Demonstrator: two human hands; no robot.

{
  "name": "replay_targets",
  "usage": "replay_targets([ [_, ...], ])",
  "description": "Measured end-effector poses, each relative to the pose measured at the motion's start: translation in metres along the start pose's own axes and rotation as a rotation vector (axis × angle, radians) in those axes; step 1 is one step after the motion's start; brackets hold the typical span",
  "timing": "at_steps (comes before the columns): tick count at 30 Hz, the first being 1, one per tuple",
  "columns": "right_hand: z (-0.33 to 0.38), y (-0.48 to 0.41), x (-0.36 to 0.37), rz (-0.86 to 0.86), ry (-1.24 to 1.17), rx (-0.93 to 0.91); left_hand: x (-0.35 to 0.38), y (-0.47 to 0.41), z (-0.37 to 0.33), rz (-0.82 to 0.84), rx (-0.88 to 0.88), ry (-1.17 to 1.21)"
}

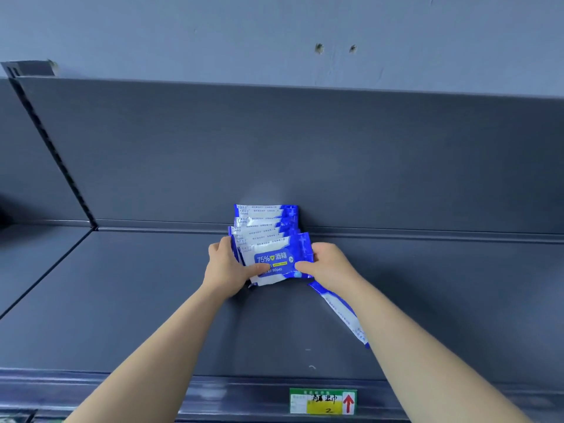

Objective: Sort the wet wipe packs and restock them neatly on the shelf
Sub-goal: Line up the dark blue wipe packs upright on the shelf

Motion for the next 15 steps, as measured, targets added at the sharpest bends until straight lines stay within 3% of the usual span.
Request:
replay_targets([
  [4, -0.008, 0.003, -0.044, -0.038, 0.395, -0.049, 0.005, -0.003, -0.005, -0.020, 0.009, -0.008],
  [9, -0.028, 0.015, -0.069, 0.158, 0.696, 0.135, 0.003, -0.003, -0.005, -0.061, 0.025, -0.012],
  [12, -0.031, 0.017, -0.068, 0.174, 0.496, 0.097, 0.003, -0.001, -0.004, -0.078, 0.033, -0.019],
  [15, -0.027, 0.016, -0.066, 0.182, 0.062, 0.127, 0.002, 0.000, -0.003, -0.090, 0.041, -0.012],
])
Point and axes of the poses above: each hand's wrist, its own y-axis away from the middle knuckle, its own x-axis out of the palm, z = x × y, the point moved 3 cm from there along -y, towards the middle knuckle, and after that the axes turned 10 degrees about -z, right-handed, at the moved point
